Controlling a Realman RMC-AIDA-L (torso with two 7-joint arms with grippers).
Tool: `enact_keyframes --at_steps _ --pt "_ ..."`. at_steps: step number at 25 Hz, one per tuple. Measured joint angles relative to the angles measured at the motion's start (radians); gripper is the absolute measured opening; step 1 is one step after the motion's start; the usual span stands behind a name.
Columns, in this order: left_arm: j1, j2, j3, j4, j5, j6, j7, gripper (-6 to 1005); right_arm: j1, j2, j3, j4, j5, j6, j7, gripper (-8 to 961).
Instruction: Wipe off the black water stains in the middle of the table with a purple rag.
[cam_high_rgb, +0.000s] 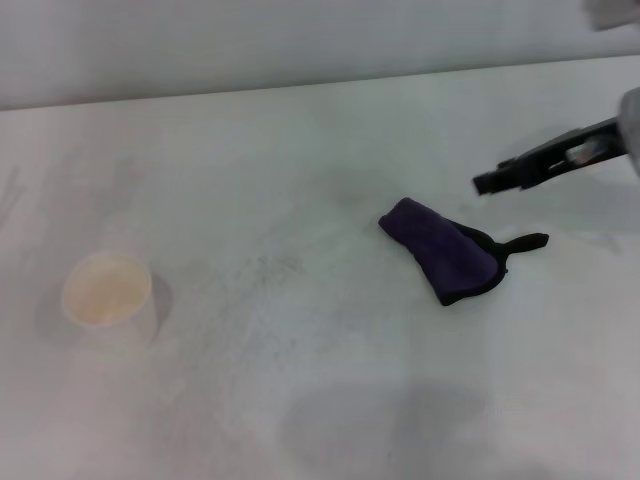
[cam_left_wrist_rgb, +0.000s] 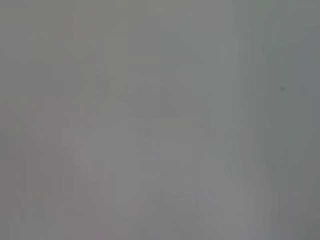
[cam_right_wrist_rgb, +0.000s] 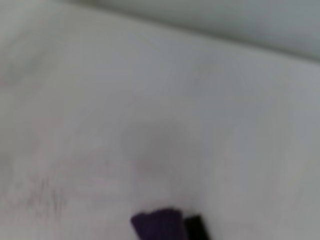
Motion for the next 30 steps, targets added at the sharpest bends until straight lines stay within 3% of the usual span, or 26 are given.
enact_keyframes --at_steps 8,15,20,27,30 --pt "-0.009 -0.017 -0.01 -0.005 -0.029 -0.008 0.01 888 -0.053 -0.007 0.432 0.108 0.244 0.036 -0.398 467" --pt "-0.016 -0.025 -0.006 -0.024 -0.09 -0.009 0.031 890 -0.099 -0.059 0.713 0.434 0.508 0.006 -0.844 465" --pt "-0.042 -0.026 -0.005 -0.082 -0.123 -0.016 0.032 891 -0.135 -0.06 0.75 0.504 0.624 -0.047 -1.001 484" --pt "-0.058 -0.03 -0.004 -0.129 -0.129 -0.023 0.034 891 -0.16 -0.013 0.77 0.555 0.741 -0.176 -1.259 516" --pt "-0.054 -0.031 -0.003 -0.156 -0.128 -0.045 0.034 891 -0.158 -0.014 0.78 0.625 0.797 -0.192 -1.37 530"
